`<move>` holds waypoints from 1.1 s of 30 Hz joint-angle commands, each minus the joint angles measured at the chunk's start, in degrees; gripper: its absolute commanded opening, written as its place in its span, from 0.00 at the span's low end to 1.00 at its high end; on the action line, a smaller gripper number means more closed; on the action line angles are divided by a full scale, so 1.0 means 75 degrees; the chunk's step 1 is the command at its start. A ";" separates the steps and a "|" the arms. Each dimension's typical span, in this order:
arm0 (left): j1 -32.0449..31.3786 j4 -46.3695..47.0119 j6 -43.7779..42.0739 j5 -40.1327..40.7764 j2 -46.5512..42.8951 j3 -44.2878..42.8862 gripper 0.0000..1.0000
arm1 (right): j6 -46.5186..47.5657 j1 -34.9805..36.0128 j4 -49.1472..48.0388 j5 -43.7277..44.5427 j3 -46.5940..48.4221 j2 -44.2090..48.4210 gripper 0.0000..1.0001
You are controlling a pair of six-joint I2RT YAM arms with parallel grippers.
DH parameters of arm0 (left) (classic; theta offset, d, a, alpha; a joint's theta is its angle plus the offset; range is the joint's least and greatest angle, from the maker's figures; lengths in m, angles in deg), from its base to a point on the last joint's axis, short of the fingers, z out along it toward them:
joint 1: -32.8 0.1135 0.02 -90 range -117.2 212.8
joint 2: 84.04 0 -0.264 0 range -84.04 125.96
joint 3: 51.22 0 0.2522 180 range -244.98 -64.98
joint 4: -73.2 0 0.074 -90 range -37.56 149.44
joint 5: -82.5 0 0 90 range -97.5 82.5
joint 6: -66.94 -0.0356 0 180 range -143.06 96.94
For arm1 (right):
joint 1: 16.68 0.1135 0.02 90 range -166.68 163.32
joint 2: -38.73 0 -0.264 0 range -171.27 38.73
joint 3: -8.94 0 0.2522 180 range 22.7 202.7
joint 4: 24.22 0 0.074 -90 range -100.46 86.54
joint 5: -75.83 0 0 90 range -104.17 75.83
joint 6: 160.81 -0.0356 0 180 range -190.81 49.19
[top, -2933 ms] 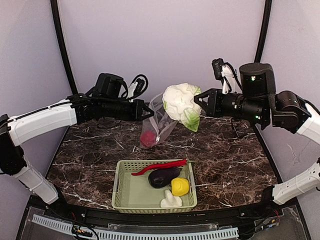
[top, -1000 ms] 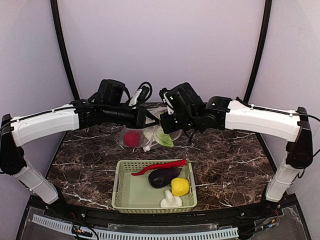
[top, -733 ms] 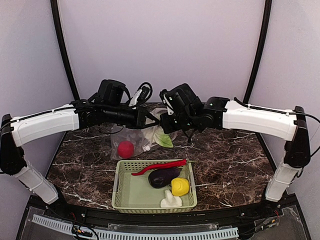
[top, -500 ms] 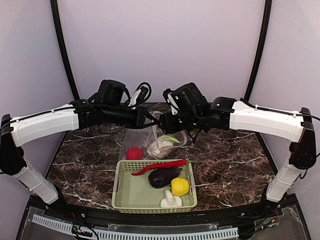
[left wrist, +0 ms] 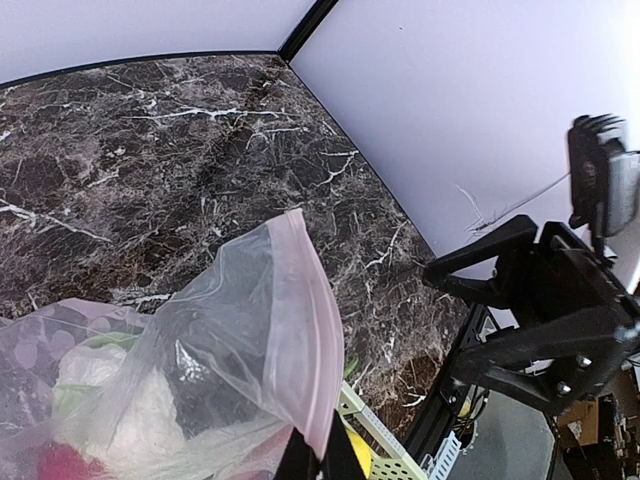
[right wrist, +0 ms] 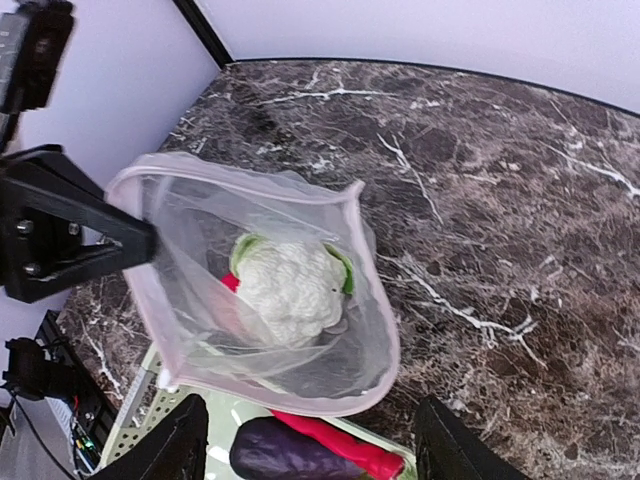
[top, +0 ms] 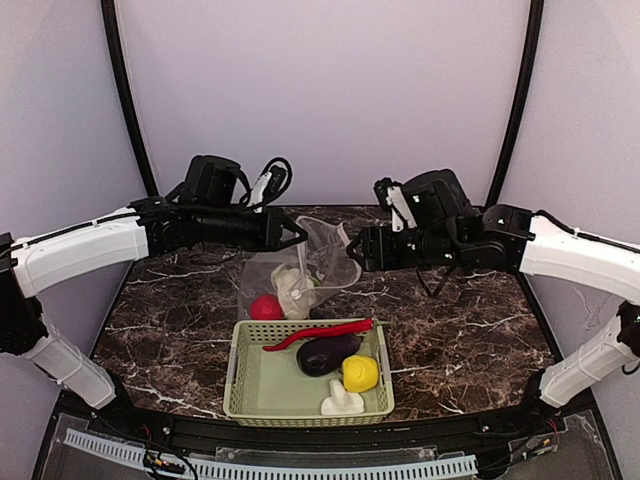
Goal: Place the food in the zip-top bag and seal the zipper
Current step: Place the fake vegetable in the zipper food storage bag, then adjust the zipper food storage bag at the center of the board.
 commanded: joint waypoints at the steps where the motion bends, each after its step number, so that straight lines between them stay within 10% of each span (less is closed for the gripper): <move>1: 0.0048 0.0073 -0.0004 -0.0023 -0.0359 0.0151 0.01 | -0.0641 -0.0397 -0.0017 -0.0257 -0.0586 -0.0081 0.66; 12: 0.0061 -0.0019 -0.0014 0.0029 -0.0502 0.0187 0.01 | -0.0578 -0.0672 -0.0702 -0.1072 -0.0582 -0.1132 0.52; 18: 0.0162 -0.0412 -0.0215 0.0284 -0.0649 0.0167 0.01 | -0.0191 -0.0721 -0.0777 -0.1684 0.0399 -0.1725 0.00; 33: 0.1198 -0.2135 -0.0995 0.1038 -0.1759 -0.0208 0.01 | 0.0212 -0.0362 -0.0890 -0.1819 0.1761 -0.1972 0.00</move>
